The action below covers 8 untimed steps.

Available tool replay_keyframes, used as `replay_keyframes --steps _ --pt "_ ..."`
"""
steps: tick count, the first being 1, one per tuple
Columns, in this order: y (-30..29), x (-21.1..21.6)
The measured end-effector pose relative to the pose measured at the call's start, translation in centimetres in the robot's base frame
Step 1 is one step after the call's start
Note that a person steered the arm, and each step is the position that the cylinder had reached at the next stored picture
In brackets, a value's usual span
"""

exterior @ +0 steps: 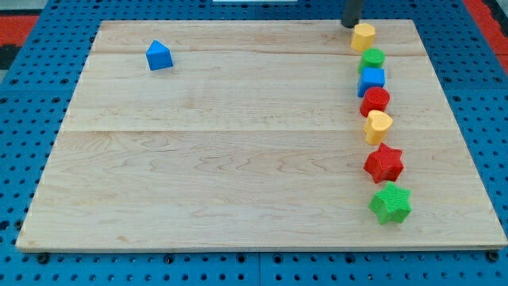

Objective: Move the blue triangle above the yellow hexagon

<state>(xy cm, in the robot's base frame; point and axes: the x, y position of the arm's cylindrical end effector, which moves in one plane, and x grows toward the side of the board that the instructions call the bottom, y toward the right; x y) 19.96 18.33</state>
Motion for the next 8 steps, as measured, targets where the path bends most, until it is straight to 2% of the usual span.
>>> replay_keyframes --steps 1,2,3,4,6,7,8 --pt "0.9 1.2" --pt "0.5 0.7" --pt "-3.4 -0.8" --pt "-12.6 -0.8" --pt "-36.0 -0.3" --pt "-41.1 4.7" --pt "-41.8 8.2"
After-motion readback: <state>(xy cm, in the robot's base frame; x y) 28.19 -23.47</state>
